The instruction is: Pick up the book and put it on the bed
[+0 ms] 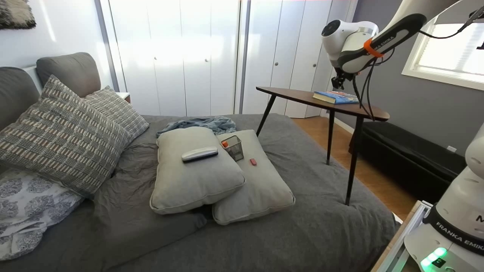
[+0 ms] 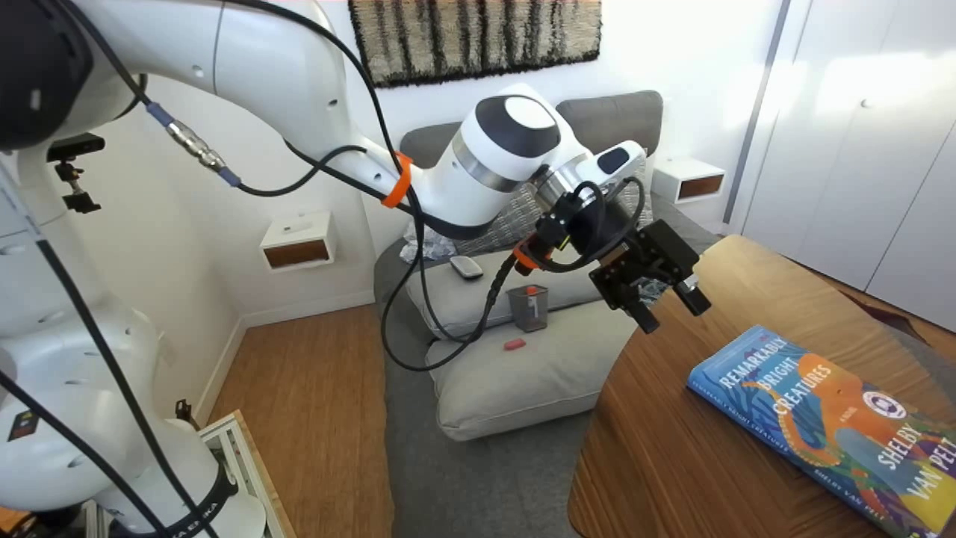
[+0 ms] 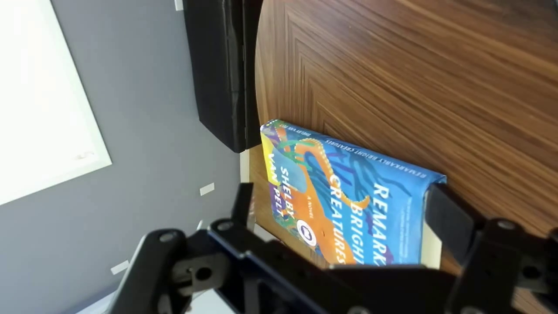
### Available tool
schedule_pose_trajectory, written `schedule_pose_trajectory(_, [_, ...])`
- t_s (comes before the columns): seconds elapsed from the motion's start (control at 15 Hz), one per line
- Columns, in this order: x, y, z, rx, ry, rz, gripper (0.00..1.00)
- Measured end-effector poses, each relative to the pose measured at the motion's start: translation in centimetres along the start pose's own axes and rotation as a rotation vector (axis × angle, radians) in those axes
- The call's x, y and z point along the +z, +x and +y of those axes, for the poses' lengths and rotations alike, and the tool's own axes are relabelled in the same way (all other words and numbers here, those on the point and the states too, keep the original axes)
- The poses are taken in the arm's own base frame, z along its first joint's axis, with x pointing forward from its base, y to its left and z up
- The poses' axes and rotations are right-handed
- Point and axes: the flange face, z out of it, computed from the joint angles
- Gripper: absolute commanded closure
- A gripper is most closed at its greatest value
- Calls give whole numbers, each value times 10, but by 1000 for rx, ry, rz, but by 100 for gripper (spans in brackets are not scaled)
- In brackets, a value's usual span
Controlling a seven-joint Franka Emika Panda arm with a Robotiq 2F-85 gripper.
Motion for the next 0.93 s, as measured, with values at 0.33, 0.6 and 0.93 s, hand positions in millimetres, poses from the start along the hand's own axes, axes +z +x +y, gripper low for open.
schedule_pose_trajectory(0.33, [0,3,0,9,-4,0,0])
schedule_pose_trajectory(0.6, [0,14,-16,4,-67,47,0])
schedule_pose_trajectory(0.93, [17,40,-42,-29,-98,56,12])
